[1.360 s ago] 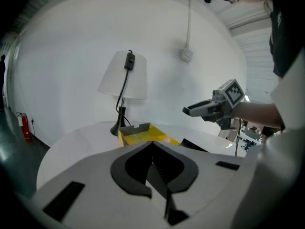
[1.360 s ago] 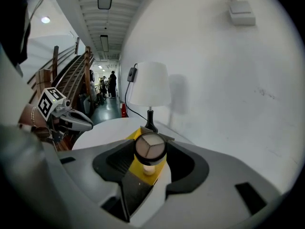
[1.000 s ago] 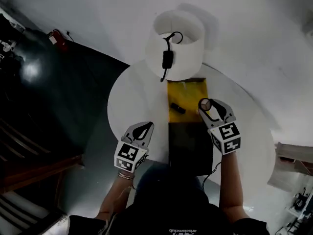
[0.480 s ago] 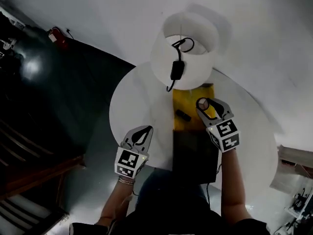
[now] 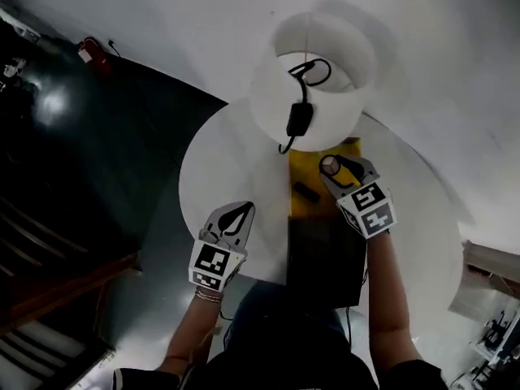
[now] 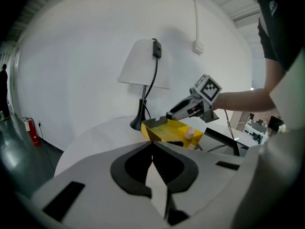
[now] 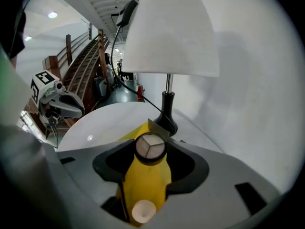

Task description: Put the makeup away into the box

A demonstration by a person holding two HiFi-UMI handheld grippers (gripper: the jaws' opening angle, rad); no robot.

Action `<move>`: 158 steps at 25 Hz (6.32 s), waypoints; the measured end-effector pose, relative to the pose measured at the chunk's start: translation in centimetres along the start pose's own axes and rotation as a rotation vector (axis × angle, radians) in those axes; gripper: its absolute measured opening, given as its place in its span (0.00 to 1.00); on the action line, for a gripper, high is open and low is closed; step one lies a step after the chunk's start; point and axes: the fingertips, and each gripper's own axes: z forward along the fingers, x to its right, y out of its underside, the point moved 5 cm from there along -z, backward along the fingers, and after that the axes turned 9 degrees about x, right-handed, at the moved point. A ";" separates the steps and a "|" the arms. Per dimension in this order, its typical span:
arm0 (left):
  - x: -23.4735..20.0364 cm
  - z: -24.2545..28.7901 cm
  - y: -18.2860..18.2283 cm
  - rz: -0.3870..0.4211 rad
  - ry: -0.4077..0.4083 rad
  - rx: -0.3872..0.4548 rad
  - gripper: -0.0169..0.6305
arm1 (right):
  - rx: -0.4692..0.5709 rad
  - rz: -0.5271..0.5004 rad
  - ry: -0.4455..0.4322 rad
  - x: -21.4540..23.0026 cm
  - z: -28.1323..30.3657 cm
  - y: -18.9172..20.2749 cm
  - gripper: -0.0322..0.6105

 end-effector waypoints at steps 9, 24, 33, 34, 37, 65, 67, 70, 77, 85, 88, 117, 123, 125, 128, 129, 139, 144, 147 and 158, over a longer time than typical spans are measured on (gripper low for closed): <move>-0.9 1.0 0.2 -0.010 -0.023 -0.008 0.05 | -0.034 -0.014 -0.041 0.5 2.3 0.6 0.40; -1.2 1.3 1.2 -0.082 -0.054 -0.008 0.05 | -0.123 -0.083 -0.143 -0.3 6.9 1.2 0.40; -1.6 1.0 2.2 -0.085 -0.069 -0.025 0.05 | -0.161 -0.109 -0.155 -1.0 8.7 2.2 0.40; -1.6 1.0 2.3 -0.089 -0.070 -0.025 0.05 | -0.167 -0.112 -0.156 -1.1 8.8 2.4 0.41; -1.4 0.9 2.5 -0.100 -0.070 -0.027 0.05 | -0.189 -0.115 -0.163 -1.0 8.9 2.6 0.41; -0.3 -0.3 2.3 -0.115 -0.055 -0.020 0.05 | -0.157 -0.076 -0.051 -0.3 6.3 1.7 0.44; 0.1 -0.5 2.2 -0.116 -0.049 -0.020 0.05 | -0.143 -0.074 -0.032 -0.1 5.4 1.4 0.44; 0.6 -0.7 1.7 -0.116 -0.033 -0.018 0.05 | -0.104 -0.060 -0.004 0.1 3.9 0.8 0.39; 1.5 -1.0 0.7 -0.099 -0.006 -0.012 0.05 | -0.037 -0.031 0.071 0.4 0.7 -0.4 0.28; 3.1 -1.6 -0.3 -0.060 0.054 0.006 0.05 | 0.056 0.018 0.119 -0.9 -3.4 -1.2 0.15; 3.6 -1.7 -0.7 -0.044 0.081 0.023 0.05 | 0.087 0.031 0.146 -1.6 -5.2 -1.4 0.13; 15.4 -2.7 -8.4 0.066 0.317 0.199 0.05 | 0.292 -0.062 0.292 -4.9 -27.2 2.8 0.08; 17.9 -2.2 -8.4 0.166 0.326 0.196 0.05 | 0.295 0.033 0.382 -4.9 -32.5 8.1 0.08; 18.7 -2.1 -8.5 0.173 0.316 0.203 0.05 | 0.272 0.035 0.400 -4.9 -34.0 9.8 0.08; 19.6 -2.2 -8.5 0.191 0.298 0.209 0.05 | 0.242 0.021 0.418 -5.0 -35.7 11.8 0.08; 19.9 -2.2 -8.5 0.197 0.292 0.211 0.05 | 0.243 0.021 0.425 -4.9 -36.3 12.3 0.08; 22.6 -2.5 -9.5 0.231 0.265 0.224 0.05 | 0.256 0.027 0.503 -5.1 -41.4 15.0 0.08; 23.8 -2.7 -11.2 0.258 0.303 0.236 0.05 | 0.340 0.151 0.563 -5.6 -44.1 14.6 0.08; 24.3 -2.5 -12.2 0.263 0.335 0.250 0.05 | 0.376 0.165 0.590 -6.2 -45.0 13.8 0.08; 23.5 -1.5 -15.5 0.301 0.411 0.280 0.05 | 0.454 0.135 0.665 -6.6 -46.2 10.2 0.08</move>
